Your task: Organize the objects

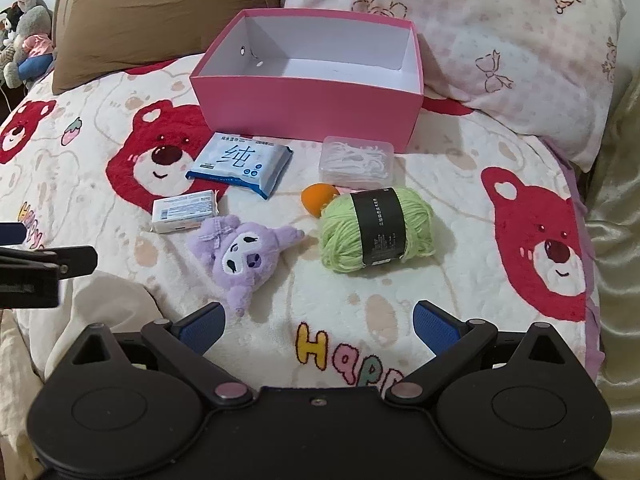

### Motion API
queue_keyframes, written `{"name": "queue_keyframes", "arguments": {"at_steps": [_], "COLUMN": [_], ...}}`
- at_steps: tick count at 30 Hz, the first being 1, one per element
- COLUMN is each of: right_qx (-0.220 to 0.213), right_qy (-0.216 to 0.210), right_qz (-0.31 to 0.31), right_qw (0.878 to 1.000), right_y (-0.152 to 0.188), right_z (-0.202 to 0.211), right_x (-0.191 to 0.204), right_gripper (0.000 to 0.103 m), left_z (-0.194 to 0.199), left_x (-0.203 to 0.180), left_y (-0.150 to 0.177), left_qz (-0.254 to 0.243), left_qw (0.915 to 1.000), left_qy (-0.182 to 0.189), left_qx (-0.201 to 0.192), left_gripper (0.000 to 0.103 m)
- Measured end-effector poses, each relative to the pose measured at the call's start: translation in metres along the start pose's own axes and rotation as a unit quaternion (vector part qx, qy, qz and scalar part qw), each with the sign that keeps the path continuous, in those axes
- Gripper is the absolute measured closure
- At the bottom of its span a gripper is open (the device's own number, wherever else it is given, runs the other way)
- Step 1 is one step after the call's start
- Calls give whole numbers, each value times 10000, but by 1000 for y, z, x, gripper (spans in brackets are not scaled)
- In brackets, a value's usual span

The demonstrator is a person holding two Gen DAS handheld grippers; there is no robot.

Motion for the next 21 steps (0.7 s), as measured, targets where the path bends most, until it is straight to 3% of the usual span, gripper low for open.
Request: {"name": "queue_keyframes", "arguments": {"at_steps": [21], "right_qx": [-102], "right_qy": [-43], "right_qz": [-8], "right_qw": [9999], "right_y": [2], "right_z": [13], "right_x": [-8], "right_gripper": [1], "left_z": [17], "left_x": [3], "left_y": [-5], "left_qz": [123], "left_qw": [9999], "left_qy": [43], "left_qx": [-50], "left_gripper": [1]}}
Point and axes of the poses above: each gripper's, at about its wrist camera, not at the fingertips, and z roughly against the way its jaws point, x to its left, y to its underside, the point moved 9 cm from there along -z, roughly the way its jaws point, and after that the axes turned 3 degrees about -z, right-handed, at the moved point
